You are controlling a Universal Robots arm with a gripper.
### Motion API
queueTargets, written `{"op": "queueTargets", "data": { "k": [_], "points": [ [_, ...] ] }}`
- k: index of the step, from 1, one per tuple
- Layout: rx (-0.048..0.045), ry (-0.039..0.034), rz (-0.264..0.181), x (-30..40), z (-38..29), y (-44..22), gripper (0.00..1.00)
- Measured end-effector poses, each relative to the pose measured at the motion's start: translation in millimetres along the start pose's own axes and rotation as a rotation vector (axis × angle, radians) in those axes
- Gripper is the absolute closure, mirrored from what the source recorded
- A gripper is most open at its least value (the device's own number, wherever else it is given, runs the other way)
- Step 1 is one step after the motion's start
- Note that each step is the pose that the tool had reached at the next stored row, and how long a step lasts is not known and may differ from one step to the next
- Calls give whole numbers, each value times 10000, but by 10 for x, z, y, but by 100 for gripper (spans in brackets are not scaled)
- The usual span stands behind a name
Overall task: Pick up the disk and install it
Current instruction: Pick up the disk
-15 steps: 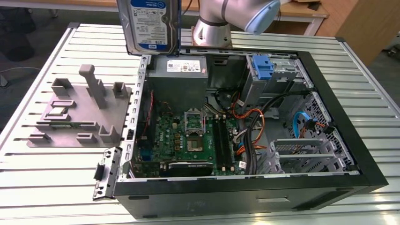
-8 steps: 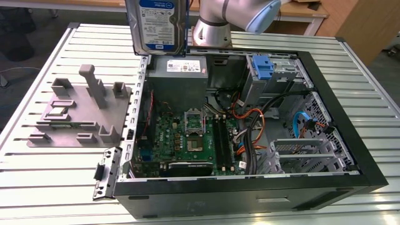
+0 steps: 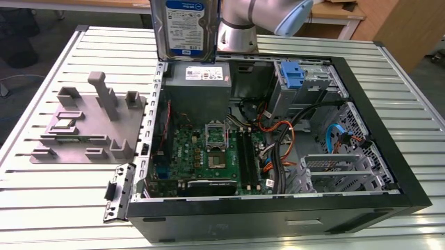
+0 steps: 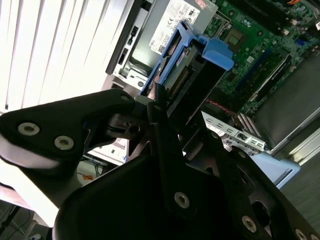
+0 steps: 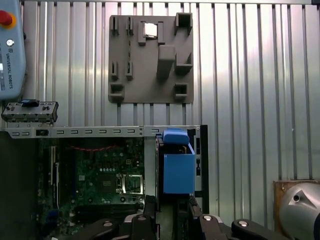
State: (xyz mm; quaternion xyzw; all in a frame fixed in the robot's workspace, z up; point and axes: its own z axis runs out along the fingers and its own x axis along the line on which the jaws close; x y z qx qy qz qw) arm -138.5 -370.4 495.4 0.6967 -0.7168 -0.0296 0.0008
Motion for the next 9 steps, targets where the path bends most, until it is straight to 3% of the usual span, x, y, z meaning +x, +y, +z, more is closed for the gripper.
{"op": "queueTargets", "data": {
  "k": [9],
  "points": [
    [-16,0,1,-5,-7,-185,65]
  ]
}}
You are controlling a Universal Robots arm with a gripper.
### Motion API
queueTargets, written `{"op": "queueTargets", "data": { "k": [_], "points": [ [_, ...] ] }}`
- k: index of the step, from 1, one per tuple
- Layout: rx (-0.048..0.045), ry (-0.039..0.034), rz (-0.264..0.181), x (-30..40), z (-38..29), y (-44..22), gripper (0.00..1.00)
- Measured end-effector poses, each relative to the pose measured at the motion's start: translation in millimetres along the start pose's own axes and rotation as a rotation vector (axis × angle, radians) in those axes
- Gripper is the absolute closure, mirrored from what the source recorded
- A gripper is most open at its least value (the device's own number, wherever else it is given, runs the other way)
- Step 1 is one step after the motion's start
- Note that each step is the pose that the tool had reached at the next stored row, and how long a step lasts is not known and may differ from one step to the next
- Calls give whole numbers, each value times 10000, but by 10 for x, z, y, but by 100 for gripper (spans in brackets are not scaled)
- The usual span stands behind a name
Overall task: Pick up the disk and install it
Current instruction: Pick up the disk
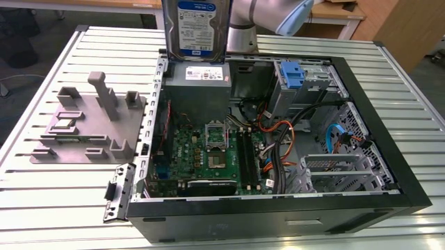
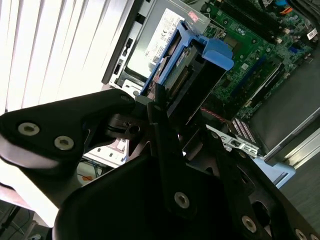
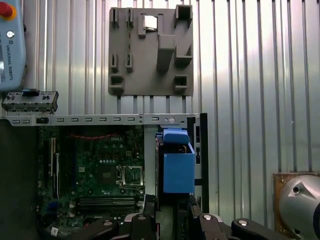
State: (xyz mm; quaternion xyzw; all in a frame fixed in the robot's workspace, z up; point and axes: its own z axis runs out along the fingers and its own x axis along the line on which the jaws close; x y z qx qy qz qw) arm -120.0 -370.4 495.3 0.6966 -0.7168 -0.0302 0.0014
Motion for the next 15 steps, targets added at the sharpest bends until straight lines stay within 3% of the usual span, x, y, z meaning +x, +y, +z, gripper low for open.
{"op": "queueTargets", "data": {
  "k": [10,15],
  "points": [
    [-19,2,1,-7,-10,-222,65],
    [-19,0,0,-7,-9,-273,65]
  ]
}}
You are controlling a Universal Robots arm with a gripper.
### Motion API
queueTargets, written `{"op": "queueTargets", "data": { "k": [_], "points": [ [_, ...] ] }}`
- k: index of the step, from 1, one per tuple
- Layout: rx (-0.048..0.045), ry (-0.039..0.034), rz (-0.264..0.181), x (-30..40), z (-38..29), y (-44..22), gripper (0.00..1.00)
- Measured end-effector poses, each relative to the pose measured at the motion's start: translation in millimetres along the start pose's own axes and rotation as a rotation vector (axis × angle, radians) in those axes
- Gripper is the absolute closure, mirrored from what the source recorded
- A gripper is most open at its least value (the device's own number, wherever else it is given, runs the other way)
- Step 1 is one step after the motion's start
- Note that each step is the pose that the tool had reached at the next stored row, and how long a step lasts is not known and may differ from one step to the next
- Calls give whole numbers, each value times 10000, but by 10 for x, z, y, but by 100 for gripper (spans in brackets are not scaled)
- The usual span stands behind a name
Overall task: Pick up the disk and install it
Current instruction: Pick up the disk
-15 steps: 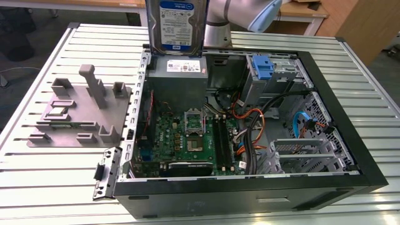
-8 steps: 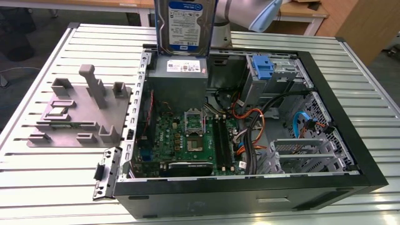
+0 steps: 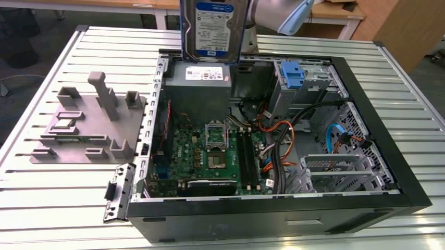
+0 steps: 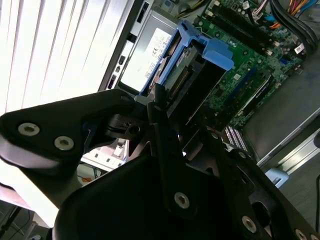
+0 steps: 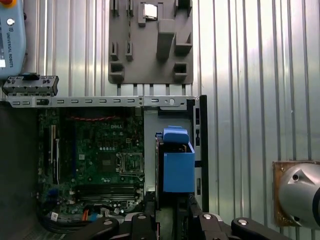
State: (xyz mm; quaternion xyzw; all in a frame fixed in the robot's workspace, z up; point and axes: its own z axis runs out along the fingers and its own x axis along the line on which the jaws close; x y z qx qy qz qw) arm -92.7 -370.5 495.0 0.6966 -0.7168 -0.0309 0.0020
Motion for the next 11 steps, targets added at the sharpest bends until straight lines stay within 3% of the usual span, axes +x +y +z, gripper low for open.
{"op": "queueTargets", "data": {
  "k": [11],
  "points": [
    [0,0,0,76,-1,-18,65]
  ]
}}
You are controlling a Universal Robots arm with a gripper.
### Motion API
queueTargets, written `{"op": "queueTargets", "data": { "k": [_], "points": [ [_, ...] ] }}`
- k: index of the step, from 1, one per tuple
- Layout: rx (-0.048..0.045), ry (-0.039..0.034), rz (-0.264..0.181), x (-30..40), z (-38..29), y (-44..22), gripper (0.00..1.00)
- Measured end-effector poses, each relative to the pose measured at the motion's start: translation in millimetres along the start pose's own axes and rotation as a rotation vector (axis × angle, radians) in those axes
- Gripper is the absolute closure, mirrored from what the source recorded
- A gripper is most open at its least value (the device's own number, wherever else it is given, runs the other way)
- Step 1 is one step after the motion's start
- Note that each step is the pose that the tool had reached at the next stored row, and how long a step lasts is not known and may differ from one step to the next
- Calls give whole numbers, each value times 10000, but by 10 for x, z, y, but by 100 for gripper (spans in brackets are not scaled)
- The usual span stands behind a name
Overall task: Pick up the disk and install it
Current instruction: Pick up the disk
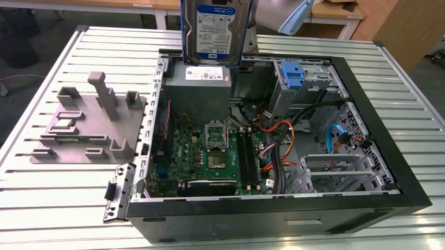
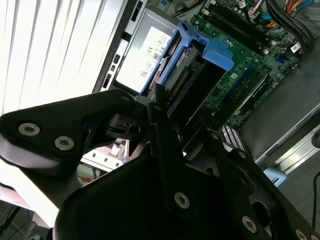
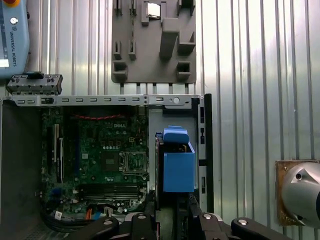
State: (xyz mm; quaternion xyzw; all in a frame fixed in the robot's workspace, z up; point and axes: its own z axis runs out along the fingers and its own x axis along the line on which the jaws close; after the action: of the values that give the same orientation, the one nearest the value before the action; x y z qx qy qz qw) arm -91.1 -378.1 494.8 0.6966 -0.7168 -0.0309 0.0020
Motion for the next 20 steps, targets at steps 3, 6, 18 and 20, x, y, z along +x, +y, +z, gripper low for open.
{"op": "queueTargets", "data": {
  "k": [3,6,18,20],
  "points": [
    [-1,1,1,3,0,0,65],
    [0,1,1,5,0,0,65],
    [0,1,1,32,-1,-1,65],
    [-1,2,-1,40,-2,-2,65]
  ]
}}
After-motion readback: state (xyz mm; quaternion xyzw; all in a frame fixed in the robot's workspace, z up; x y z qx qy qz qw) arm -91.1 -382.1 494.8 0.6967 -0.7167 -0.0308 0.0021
